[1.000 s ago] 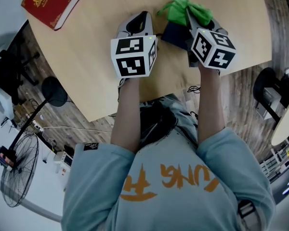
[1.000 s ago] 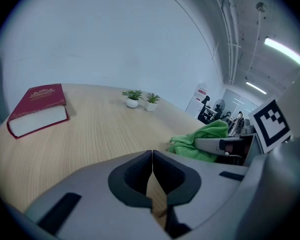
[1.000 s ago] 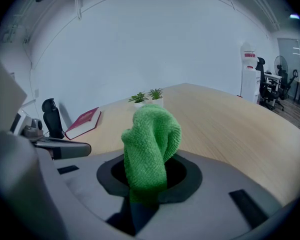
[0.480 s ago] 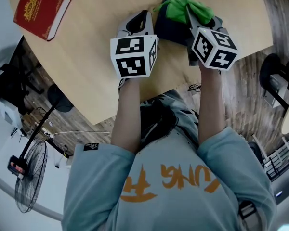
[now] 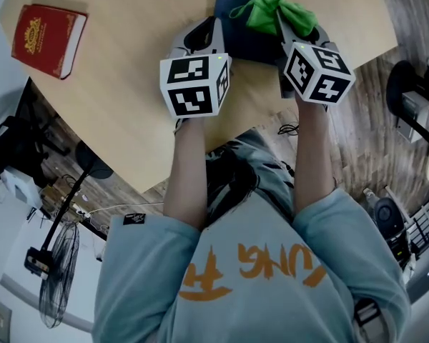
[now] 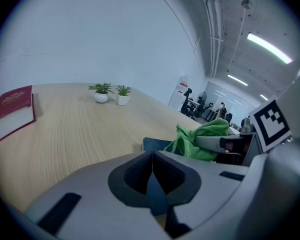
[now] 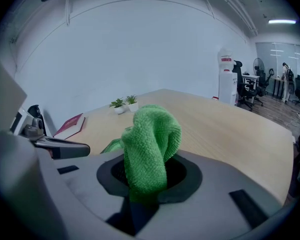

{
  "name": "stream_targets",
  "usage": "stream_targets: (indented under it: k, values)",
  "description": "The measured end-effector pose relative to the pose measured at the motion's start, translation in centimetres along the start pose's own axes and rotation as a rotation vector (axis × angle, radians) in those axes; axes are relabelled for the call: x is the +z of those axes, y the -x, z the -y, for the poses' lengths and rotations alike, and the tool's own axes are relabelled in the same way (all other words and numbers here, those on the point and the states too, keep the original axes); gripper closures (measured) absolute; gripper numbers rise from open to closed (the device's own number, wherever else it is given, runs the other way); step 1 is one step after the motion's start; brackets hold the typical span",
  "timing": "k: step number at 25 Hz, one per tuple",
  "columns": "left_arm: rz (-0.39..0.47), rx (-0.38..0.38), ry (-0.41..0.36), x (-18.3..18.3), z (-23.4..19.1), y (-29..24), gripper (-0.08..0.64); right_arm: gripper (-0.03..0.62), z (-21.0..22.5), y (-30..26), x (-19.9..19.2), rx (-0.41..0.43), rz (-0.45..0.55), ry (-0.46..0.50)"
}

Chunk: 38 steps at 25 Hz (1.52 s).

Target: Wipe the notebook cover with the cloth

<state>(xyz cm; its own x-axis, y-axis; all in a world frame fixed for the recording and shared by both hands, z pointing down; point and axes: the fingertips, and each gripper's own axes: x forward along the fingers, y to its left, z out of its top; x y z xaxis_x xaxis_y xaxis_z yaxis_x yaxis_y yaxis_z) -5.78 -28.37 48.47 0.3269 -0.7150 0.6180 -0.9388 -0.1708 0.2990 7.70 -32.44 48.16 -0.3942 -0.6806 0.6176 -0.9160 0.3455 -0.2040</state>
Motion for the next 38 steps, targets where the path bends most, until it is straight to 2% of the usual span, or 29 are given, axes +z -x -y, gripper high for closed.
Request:
stream_targets:
  k: [13, 18, 23, 38]
  values:
    - [-0.006, -0.066, -0.044, -0.2, 4.6, -0.4, 0.538, 0.505, 6.6, 3.4, -1.6, -0.134, 0.008, -0.070]
    - [-0.006, -0.046, -0.007, -0.8, 4.6, -0.1, 0.538, 0.505, 8.7, 4.8, -2.1, -0.183, 0.023, -0.119]
    - [0.009, -0.059, -0.018, -1.1, 6.0, 0.9, 0.538, 0.505, 10.1, 7.7, -1.8, -0.261, 0.050, -0.133]
    - [0.113, -0.094, -0.063, -1.7, 11.8, 7.1, 0.538, 0.505, 7.6, 17.0, -1.9, -0.193, 0.169, -0.078]
